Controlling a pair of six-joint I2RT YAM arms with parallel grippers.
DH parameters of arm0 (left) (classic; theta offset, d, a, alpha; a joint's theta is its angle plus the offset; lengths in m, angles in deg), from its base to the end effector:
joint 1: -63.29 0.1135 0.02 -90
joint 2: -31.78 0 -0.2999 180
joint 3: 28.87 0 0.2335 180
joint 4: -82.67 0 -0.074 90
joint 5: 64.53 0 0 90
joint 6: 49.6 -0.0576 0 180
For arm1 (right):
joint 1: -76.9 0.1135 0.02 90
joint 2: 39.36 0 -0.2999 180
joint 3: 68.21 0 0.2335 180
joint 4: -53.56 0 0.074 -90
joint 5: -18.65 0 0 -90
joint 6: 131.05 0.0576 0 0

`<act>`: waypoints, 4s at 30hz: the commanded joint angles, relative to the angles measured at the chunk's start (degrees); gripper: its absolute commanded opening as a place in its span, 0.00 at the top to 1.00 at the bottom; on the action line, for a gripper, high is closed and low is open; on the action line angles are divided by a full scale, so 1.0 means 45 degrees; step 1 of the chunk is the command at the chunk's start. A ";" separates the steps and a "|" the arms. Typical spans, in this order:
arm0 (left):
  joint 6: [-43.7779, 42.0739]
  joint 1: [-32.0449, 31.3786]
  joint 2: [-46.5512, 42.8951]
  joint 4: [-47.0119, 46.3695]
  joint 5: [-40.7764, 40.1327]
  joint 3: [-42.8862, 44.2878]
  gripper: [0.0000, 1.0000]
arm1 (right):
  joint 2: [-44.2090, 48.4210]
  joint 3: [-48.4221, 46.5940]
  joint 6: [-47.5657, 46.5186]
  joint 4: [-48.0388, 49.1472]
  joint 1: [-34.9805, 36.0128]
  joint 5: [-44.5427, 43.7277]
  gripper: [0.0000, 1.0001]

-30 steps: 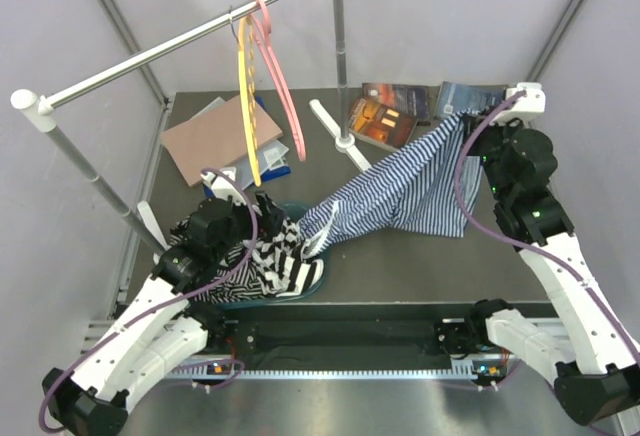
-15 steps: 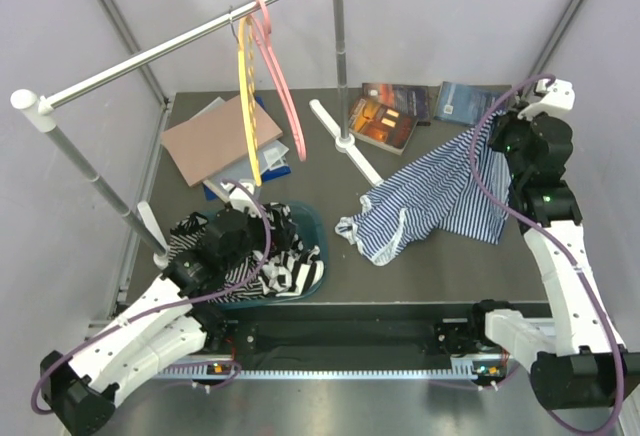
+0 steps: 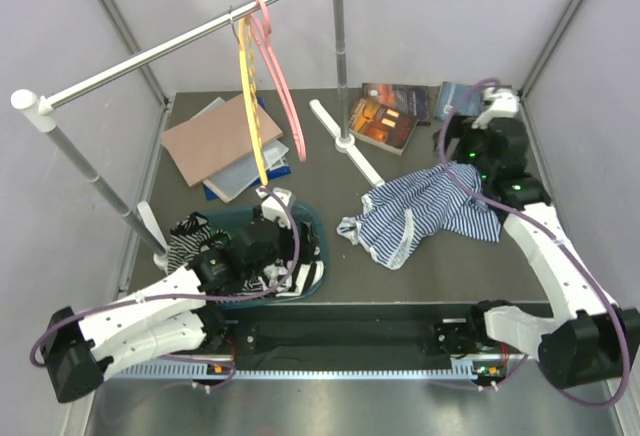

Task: Place the tank top on the hanger

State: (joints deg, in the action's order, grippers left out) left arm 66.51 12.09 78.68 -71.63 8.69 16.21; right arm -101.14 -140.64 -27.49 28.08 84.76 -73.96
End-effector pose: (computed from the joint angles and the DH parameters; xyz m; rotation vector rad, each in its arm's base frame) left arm 0.1151 -0.1166 0.2654 0.2682 2.0557 -0.5445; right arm 0.2330 0.0295 0.3872 0.1234 1.8308 0.2214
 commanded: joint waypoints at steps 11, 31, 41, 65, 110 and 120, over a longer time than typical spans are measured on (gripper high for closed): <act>-0.0177 -0.2821 0.3169 -0.2792 -0.2502 0.1336 0.06 | -0.1040 0.3855 0.1516 0.0810 0.5674 0.0522 0.22; 0.1014 -0.2919 0.6297 -0.4472 -0.0315 0.1982 0.01 | -0.0217 0.6359 0.4056 0.0087 0.6887 0.0209 0.24; 0.1210 -0.2919 0.6415 -0.4277 -0.0491 0.1962 0.01 | -0.1797 0.6322 0.4135 0.1220 0.6984 0.0268 0.25; 0.1190 -0.2919 0.6083 -0.3378 -0.1527 0.2099 0.05 | 0.2144 0.0598 0.0346 -0.2623 0.3745 -0.2738 1.00; 0.1073 -0.2919 0.6025 -0.3574 -0.0158 0.2138 0.01 | 0.2950 -0.2640 -0.1471 0.0594 0.3781 0.8656 0.20; 0.1794 -0.2919 0.5985 -0.3846 -0.0451 0.1650 0.01 | 0.0120 -0.5122 -0.1100 0.1279 0.4717 0.9954 0.20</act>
State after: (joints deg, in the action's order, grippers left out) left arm 71.80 -0.94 106.92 -86.91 7.97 24.48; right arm -96.98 -156.68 -32.91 30.31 103.60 -35.90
